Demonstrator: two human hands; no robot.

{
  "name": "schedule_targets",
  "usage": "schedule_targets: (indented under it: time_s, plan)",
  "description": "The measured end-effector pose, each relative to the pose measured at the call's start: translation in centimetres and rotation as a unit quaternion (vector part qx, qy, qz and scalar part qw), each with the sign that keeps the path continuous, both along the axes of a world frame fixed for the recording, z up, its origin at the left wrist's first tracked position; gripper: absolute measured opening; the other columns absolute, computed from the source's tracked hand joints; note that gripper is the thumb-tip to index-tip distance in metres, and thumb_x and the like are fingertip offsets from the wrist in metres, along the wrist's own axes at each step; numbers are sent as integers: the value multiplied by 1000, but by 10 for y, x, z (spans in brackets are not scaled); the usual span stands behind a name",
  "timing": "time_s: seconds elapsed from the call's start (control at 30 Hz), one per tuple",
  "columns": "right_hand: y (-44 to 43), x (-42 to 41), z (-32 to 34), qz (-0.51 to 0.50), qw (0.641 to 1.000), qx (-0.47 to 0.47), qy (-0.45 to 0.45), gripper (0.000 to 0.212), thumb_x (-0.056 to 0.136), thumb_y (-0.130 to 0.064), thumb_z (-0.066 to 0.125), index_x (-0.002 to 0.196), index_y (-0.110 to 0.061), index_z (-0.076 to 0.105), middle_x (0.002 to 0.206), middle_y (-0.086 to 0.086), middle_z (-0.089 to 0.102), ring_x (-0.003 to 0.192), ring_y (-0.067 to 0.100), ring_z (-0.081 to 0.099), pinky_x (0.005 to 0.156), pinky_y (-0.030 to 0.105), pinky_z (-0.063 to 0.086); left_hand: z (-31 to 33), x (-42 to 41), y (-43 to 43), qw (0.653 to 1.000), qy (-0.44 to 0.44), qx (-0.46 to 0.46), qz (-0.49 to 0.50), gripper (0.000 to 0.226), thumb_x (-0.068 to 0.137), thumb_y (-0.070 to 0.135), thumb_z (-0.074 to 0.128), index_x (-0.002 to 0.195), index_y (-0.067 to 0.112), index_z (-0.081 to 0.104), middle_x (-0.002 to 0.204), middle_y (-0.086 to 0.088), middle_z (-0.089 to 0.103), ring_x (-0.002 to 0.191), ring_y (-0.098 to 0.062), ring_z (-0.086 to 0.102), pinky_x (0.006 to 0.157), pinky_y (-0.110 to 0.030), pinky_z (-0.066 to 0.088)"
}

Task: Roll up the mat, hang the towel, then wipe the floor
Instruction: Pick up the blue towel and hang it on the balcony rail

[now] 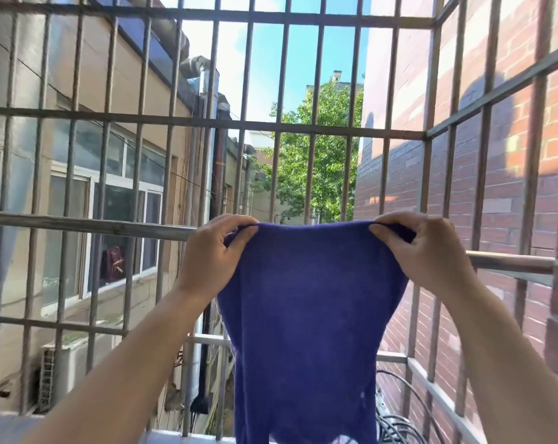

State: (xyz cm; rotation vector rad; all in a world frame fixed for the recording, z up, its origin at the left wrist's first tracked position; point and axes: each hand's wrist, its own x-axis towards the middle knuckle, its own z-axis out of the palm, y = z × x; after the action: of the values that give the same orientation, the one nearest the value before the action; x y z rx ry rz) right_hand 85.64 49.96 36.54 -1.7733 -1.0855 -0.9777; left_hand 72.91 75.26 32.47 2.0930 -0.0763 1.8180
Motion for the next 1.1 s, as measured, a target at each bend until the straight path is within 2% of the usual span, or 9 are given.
schedule_targets:
  time_s: [0.13,0.23,0.33,0.5,0.6,0.7,0.87,1.0,1.1]
  plan:
    - [4,0,2,10,995,-92,37,11,74,-40,74,83,-34,70,75,-11,67,73,3,62,62,19,46,-9,6,-1,995,76,52,37,22,85,38,61,103,27,68,104,14,65,101,-5,58,91,-20,42]
    - [21,5,4,7,994,-110,13,20,75,-39,74,92,-28,72,79,-8,65,71,4,58,64,20,39,2,17,-6,985,136,73,74,30,91,36,57,118,24,63,117,7,64,111,-14,56,98,-33,42]
    - [37,7,3,2,987,-158,13,25,79,-36,71,101,-23,70,89,-8,67,78,8,58,71,22,40,18,25,-5,968,213,84,106,28,94,35,50,117,25,64,117,7,66,110,-15,58,99,-42,41]
    - [43,16,-3,1,991,-136,2,18,83,-30,68,99,-23,73,93,-10,71,83,8,60,69,19,39,19,22,12,964,238,68,93,26,91,42,53,109,29,66,106,10,67,99,-12,60,87,-35,47]
    - [35,22,-3,13,992,-124,9,13,84,-29,67,95,-26,74,87,-12,71,79,5,60,66,18,41,14,17,19,963,230,86,114,41,88,57,44,114,32,63,104,10,67,96,-13,59,85,-34,47]
    - [28,28,0,1,988,-151,18,13,84,-38,64,92,-33,73,81,-17,67,79,7,60,66,25,46,13,14,20,959,233,94,129,61,81,68,29,120,31,58,107,7,67,98,-15,60,86,-35,47]
    - [19,34,-3,-57,984,-168,9,24,84,-55,54,90,-38,70,79,-19,64,76,10,58,61,26,41,10,12,20,959,220,101,149,66,81,69,26,122,27,56,111,6,66,102,-18,60,87,-37,48]
    - [20,30,-3,-57,985,-165,4,30,83,-57,55,94,-34,70,86,-14,68,80,11,60,64,26,43,9,14,17,957,217,99,163,66,82,68,25,118,24,59,108,4,67,99,-20,60,89,-38,46]
    - [41,11,-6,-34,983,-179,-36,34,85,-52,57,107,-29,66,103,-11,66,90,11,58,76,28,46,10,16,13,957,221,99,163,61,86,63,26,116,24,60,108,4,68,101,-19,60,91,-38,43]
